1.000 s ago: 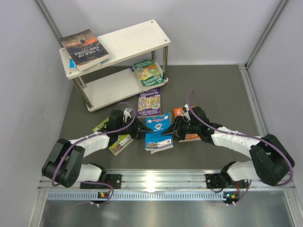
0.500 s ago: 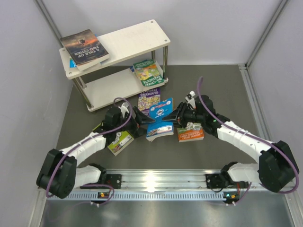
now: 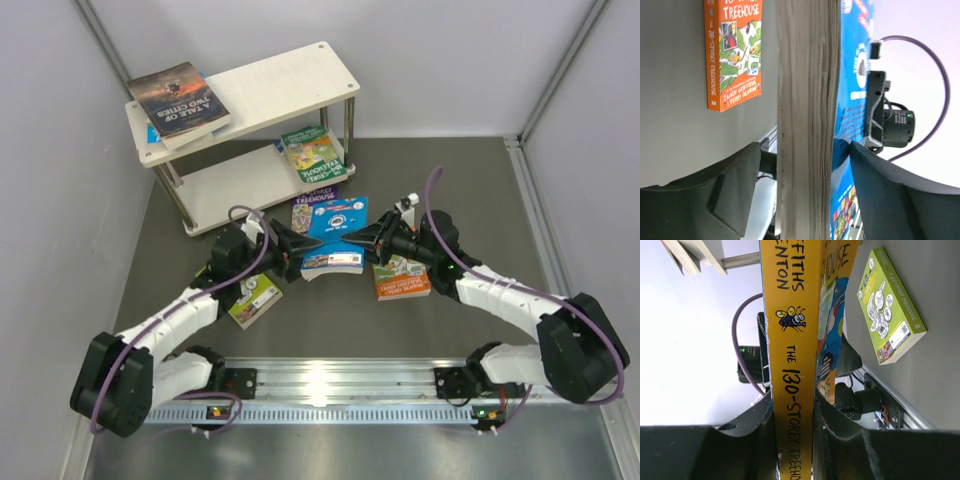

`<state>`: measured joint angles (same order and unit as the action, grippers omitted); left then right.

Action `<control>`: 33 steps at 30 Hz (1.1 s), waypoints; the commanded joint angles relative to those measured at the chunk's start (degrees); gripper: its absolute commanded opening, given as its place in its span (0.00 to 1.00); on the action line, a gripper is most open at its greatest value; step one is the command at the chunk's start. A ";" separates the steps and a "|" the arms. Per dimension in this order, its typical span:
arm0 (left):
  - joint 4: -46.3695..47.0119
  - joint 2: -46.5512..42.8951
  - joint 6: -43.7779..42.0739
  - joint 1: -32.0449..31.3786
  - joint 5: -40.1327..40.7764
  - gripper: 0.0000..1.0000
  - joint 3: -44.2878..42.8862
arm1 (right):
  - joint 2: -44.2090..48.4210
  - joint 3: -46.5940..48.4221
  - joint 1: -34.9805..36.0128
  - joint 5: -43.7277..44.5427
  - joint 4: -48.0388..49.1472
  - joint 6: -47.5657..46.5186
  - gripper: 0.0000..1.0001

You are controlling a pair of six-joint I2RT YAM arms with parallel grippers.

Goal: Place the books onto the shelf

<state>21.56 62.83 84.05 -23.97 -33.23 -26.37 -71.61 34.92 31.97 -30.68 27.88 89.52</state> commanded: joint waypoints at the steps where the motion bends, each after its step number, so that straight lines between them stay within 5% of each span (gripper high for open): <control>1: 2.17 0.01 0.59 -0.20 -0.34 0.73 -1.05 | -0.72 0.95 -0.85 1.50 16.14 4.61 0.00; 7: 2.08 0.63 0.68 -0.20 -0.08 0.50 -2.46 | -2.13 -1.08 -0.76 1.85 19.40 6.29 0.00; 11: -0.72 2.20 -1.25 -0.12 -0.60 0.23 -4.39 | -3.35 -1.08 -0.76 0.97 19.32 5.67 0.00; 13: -2.92 2.91 -3.27 -0.12 -1.22 0.01 -6.32 | -3.88 -0.73 -0.85 0.53 18.18 5.06 0.00; 18: -15.89 3.80 -10.21 -0.20 0.27 0.00 -11.59 | -5.46 0.94 -1.38 -1.49 14.67 2.51 0.01; 20: -20.83 3.44 -14.69 -0.12 2.99 0.00 -14.13 | -6.17 1.99 -1.90 -2.54 12.47 1.37 0.10; 25: -27.01 2.83 -21.46 -0.12 8.88 0.00 -17.31 | -9.59 5.33 -2.79 -5.71 10.18 0.14 0.66; 26: -27.01 2.91 -21.91 -0.12 10.98 0.00 -18.01 | -10.12 6.73 -2.87 -6.49 9.74 -0.13 0.70; 33: -28.41 7.48 -27.44 0.24 16.97 0.00 -25.21 | -13.11 17.71 -2.96 -8.70 -1.65 -5.40 0.77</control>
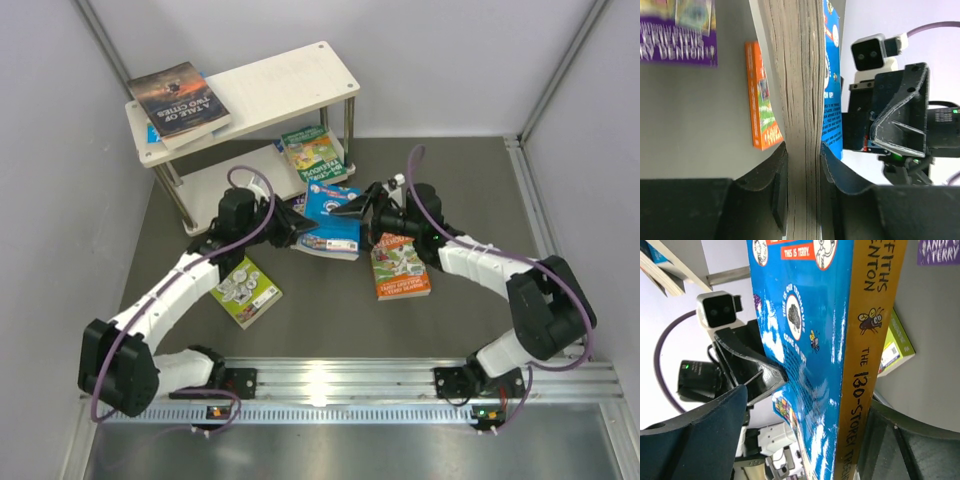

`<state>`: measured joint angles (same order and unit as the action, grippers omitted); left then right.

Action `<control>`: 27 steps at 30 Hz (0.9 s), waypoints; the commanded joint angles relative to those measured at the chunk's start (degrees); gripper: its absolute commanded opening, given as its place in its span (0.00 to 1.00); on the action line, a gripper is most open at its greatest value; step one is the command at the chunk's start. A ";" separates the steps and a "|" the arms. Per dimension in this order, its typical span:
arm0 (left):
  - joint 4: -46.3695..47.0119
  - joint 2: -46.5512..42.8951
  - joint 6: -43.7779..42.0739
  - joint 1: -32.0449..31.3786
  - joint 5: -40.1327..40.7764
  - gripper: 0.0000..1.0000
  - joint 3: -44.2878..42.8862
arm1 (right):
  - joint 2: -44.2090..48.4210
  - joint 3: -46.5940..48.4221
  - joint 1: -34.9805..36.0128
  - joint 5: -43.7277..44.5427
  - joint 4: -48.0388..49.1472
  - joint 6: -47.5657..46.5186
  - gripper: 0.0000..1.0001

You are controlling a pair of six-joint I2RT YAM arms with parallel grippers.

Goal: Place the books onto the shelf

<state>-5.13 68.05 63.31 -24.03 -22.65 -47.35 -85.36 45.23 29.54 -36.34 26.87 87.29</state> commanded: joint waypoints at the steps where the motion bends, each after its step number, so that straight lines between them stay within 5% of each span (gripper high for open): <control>1: -2.25 3.74 -7.23 0.30 6.92 0.00 -6.33 | -0.50 10.63 -0.71 -3.21 -1.64 -4.48 0.77; 11: -3.32 13.68 -8.04 1.18 18.34 0.00 -15.40 | -18.07 33.24 -3.96 -5.85 -8.59 -6.34 0.77; 17: 7.56 19.74 -0.75 1.18 24.23 0.00 -12.77 | -28.70 45.88 -6.51 -6.64 -8.94 -4.32 0.77; 27: 31.56 27.30 5.95 1.70 27.66 0.00 -6.71 | -35.04 54.25 -7.74 -6.29 -7.36 -0.89 0.78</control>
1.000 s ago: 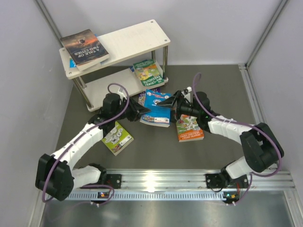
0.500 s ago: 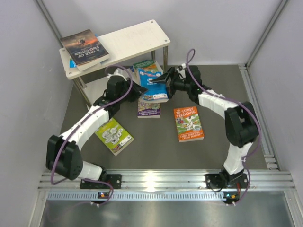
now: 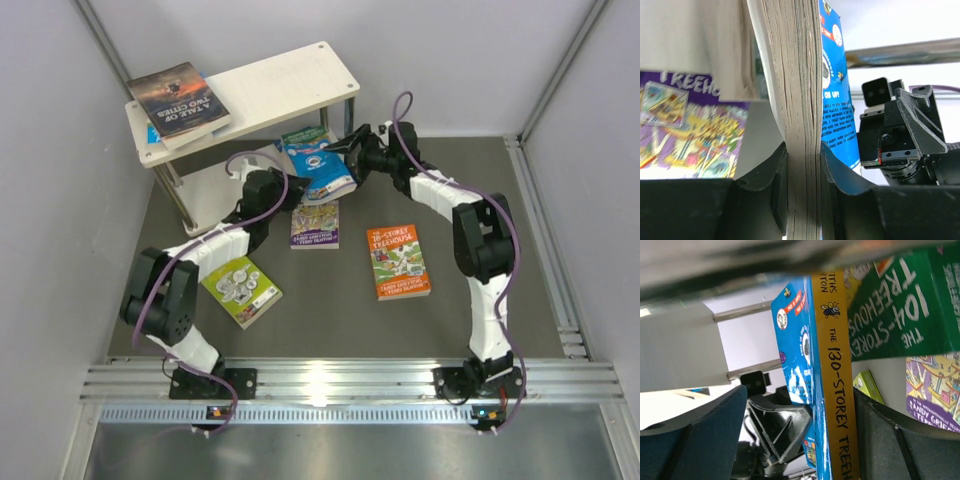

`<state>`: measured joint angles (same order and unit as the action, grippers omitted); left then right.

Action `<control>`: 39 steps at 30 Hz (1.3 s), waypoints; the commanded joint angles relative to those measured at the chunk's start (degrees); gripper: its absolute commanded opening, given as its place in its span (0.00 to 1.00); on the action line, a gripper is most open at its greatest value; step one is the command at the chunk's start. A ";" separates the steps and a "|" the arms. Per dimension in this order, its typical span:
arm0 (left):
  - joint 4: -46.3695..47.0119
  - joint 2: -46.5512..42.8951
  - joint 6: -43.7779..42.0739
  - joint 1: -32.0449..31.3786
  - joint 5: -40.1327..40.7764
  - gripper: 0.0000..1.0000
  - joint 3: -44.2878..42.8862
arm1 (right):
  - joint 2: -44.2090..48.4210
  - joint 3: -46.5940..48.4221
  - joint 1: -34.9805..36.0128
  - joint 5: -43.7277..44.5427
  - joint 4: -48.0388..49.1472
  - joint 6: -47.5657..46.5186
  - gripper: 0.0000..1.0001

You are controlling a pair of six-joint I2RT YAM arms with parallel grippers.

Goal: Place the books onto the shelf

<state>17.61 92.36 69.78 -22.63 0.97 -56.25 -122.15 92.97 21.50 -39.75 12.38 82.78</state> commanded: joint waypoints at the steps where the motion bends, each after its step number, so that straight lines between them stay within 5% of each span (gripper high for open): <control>1: 10.24 3.70 0.00 0.66 3.78 0.00 2.54 | 1.56 6.61 0.30 -2.88 7.13 3.79 0.78; 9: 23.35 11.34 3.70 6.27 -5.61 0.00 2.56 | 0.77 6.00 0.39 -3.14 7.92 4.23 0.78; 21: 23.61 18.20 2.47 13.22 -10.99 0.00 -5.79 | 3.31 1.26 1.18 -2.62 11.52 6.25 0.78; 39: 18.08 26.03 3.87 13.32 -11.34 0.00 -15.82 | 14.92 -17.38 1.27 -1.65 14.34 4.32 0.78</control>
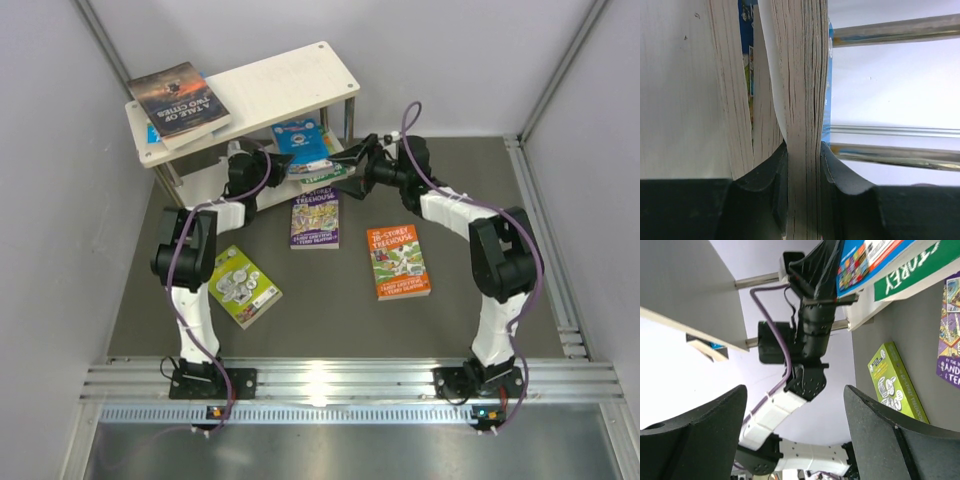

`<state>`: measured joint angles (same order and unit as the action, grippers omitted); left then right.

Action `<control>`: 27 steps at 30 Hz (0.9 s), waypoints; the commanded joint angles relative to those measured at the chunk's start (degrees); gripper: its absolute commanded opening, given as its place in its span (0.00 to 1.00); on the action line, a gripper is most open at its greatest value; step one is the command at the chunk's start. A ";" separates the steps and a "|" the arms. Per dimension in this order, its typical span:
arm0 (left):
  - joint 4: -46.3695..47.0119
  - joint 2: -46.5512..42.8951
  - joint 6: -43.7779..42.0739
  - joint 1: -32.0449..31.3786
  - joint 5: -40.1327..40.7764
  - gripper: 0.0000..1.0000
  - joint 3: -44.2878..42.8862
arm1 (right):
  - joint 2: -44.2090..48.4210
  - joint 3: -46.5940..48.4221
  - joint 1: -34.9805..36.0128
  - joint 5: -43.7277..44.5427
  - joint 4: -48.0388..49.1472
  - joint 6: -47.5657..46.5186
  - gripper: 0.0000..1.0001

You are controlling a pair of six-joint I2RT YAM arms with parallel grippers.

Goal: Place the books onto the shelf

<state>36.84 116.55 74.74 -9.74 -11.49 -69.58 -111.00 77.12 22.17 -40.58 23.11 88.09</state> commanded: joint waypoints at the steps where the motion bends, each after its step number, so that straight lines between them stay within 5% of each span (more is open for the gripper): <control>1: -2.20 2.18 -1.09 0.33 0.59 0.00 -2.92 | 4.03 -1.97 0.50 -0.91 3.61 -1.17 0.78; 12: -13.81 5.88 -3.64 -1.25 -5.03 0.23 -11.36 | 6.23 -6.37 -0.46 -1.17 3.08 -2.84 0.77; 27: -20.93 1.66 -7.24 -3.27 -5.65 0.26 -11.28 | 7.90 -10.41 -1.61 -2.40 4.57 -3.28 0.76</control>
<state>23.83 120.11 71.11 -10.83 -13.85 -80.53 -106.54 67.35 20.86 -41.98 24.56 86.00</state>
